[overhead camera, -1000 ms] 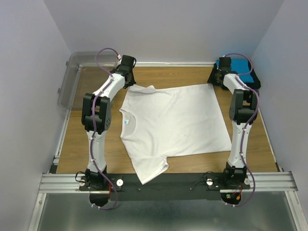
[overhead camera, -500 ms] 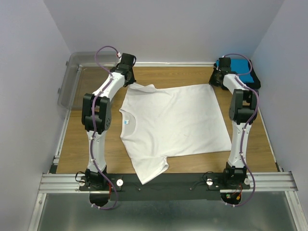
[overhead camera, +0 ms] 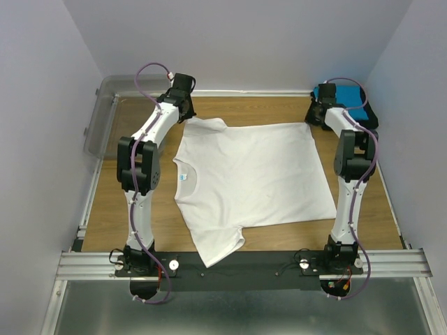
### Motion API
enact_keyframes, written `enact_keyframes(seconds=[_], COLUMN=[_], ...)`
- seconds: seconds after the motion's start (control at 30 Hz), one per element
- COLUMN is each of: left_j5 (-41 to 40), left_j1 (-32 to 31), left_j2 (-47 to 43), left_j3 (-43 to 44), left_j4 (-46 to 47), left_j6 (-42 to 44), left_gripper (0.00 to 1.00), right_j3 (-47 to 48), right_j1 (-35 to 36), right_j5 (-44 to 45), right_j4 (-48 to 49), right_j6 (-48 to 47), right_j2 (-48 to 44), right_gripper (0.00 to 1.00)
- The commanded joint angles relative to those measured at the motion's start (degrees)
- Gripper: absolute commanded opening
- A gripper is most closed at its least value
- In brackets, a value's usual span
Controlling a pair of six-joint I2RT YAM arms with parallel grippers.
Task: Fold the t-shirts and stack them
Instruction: Fold the tshirt
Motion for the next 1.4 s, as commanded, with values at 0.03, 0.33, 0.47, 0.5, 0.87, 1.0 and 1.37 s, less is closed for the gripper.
enact_keyframes(seconds=[0.03,0.33,0.47,0.5,0.87,1.0,1.37], left_j5=[1.4,2.6,2.5,2.5,5.5,6.1,8.8], left_j1=[0.4,0.4,0.4,0.4,0.0,-0.5,-1.1], left_j2=[-5.6,-10.8,-13.0,-13.8,-24.0,-27.0,-33.9], left_j3=[-3.0,-7.0,-10.0,-10.7,-22.8,-26.0,-35.3], left_j4=[-0.6,-0.4,-0.3,-0.5,0.6,0.6,0.1], left_j6=[0.7,1.1,1.0,0.8,-0.5,-1.2,-2.8], left_gripper=[0.00,0.00,0.00,0.00,0.00,0.00,0.00], right_j3=[-3.6,-6.7,-9.3,-10.8,-22.5,-25.3,-30.9], right_j1=[0.0,0.0,0.0,0.0,0.0,0.0,0.0], right_j5=[2.5,4.7,3.9,3.9,3.6,4.3,9.7], right_j4=[0.0,0.1,0.1,0.0,0.0,0.0,0.0], right_j6=[0.6,1.0,2.1,3.0,6.9,7.8,8.7], right_j2=[-6.2,-11.3,-13.7,-14.3,-23.6,-25.5,-31.0], right_gripper=[0.00,0.01,0.00,0.00,0.00,0.01,0.01])
